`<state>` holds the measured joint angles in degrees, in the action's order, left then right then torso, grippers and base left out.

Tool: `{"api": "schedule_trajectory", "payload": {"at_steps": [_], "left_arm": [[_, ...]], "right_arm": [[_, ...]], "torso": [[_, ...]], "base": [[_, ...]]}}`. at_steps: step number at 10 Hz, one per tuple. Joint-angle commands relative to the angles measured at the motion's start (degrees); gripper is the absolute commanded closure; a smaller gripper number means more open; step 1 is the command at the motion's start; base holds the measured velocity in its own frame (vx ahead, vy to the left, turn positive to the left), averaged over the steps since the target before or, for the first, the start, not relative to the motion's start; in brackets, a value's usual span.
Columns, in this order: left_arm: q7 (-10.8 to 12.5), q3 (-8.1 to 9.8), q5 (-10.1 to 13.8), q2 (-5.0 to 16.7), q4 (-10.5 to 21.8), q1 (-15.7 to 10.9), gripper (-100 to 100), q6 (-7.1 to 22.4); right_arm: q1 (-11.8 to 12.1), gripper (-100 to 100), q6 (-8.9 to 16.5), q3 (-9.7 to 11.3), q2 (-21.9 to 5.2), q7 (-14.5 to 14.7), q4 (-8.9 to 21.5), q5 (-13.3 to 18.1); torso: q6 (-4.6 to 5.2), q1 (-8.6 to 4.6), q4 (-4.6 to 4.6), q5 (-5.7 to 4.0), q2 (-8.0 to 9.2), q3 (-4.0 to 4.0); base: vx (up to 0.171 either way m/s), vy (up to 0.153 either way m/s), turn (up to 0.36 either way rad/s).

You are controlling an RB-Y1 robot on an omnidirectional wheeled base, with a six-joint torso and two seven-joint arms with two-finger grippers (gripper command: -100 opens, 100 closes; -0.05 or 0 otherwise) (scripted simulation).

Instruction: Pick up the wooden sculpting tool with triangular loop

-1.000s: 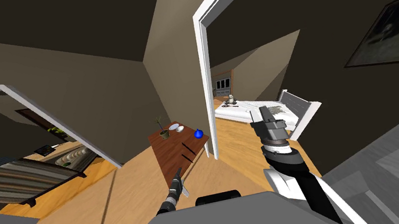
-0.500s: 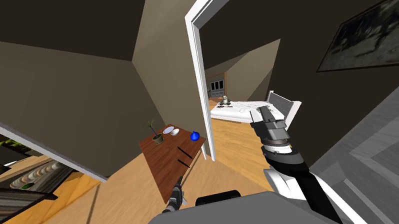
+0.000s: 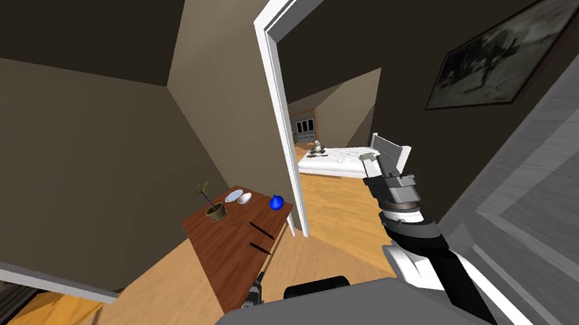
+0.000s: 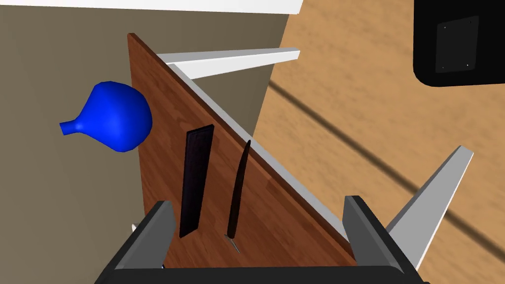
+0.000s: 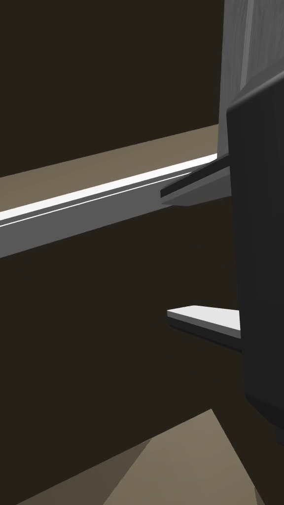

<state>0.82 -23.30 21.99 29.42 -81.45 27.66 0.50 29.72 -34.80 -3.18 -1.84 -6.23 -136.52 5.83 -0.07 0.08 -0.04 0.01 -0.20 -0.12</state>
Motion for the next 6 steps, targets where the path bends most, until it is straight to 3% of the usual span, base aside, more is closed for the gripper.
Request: {"api": "schedule_trajectory", "payload": {"at_steps": [1, 2, 4, 5, 6], "left_arm": [[-0.2, -1.05, 1.4, 0.8, 2.9, -1.2, -100, 2.9], [-0.2, -1.05, 1.4, 0.8, 3.0, -1.2, -100, 2.9], [0.1, -3.47, 4.3, 2.9, 7.5, -3.7, -100, 5.8], [0.1, -3.47, 4.3, 2.9, 8.6, -3.7, -100, 5.8], [0.2, -4.63, 5.7, 3.9, 9.9, -5.0, -100, 7.2]], "right_arm": [[0.0, 0, 0.0, 0.0, 0.0, 0.0, 0.0, 0.0], [0.0, 0, 0.0, 0.0, 0.0, 0.0, 0.0, 0.0], [0.0, 0, 0.0, 0.0, 0.0, 0.0, 0.0, 0.0], [0.0, 0, 0.0, 0.0, 0.0, 0.0, 0.0, 0.0], [0.0, 0, 0.0, 0.0, 0.0, 0.0, 0.0, 0.0]], "torso": [[0.0, 0.0, 0.0, 0.0, 0.0, 0.0], [0.04, -0.01, 0.0, 0.0, -0.04, -0.02], [0.03, -0.01, -0.01, -0.01, -0.09, -0.05], [0.04, 0.03, -0.02, 0.0, -0.16, -0.08], [-0.01, 0.0, -0.03, 0.0, -0.12, -0.07]], "base": [[0.062, 0.019, -0.253], [0.061, 0.024, -0.111], [0.087, 0.026, -0.276], [0.077, 0.031, -0.161], [0.089, 0.032, -0.167]]}}
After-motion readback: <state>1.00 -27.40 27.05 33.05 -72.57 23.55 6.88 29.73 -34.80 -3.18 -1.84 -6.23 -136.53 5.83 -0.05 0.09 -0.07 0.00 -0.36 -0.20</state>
